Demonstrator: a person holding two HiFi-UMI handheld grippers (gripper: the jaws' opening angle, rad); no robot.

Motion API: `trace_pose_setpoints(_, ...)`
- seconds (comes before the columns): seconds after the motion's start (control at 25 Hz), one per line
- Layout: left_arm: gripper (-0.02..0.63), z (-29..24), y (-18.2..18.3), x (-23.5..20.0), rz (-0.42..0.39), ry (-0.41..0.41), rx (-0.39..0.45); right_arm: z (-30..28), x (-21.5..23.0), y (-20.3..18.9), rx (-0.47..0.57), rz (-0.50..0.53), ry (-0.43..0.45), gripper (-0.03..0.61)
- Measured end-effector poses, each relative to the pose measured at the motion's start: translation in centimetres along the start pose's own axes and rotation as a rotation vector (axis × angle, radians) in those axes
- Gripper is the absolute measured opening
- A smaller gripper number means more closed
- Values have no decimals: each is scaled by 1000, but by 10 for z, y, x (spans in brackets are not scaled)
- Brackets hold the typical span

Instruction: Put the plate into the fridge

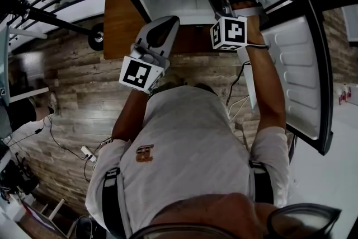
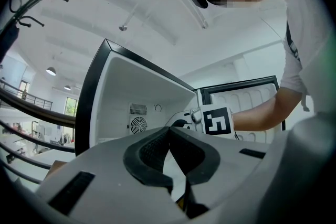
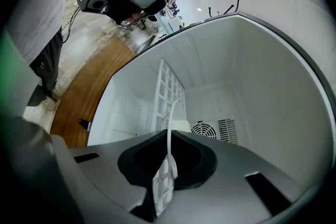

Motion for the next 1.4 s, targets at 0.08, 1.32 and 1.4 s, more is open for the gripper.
trace_pose_setpoints(0.08, 18, 0, -1, 0, 0, 2, -1, -1, 0, -1, 2, -1, 13, 43)
trace_pose_setpoints(1.32, 18, -9, -10, 14, 5, -55, -18, 3, -17, -4, 20, -35, 83, 114)
trace_pose_setpoints(1.4, 18, -10, -11, 14, -1, -56, -24, 7, -17, -4, 29, -41, 66, 125)
Point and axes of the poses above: the fingertips, and each gripper's own axes: z backward along the fingers, x to its right, y out of its top, the point moved 6 cm from there along z, backward along the fingers, and after that the axes turned 2 degrees about -x, right-handed, at the moved point
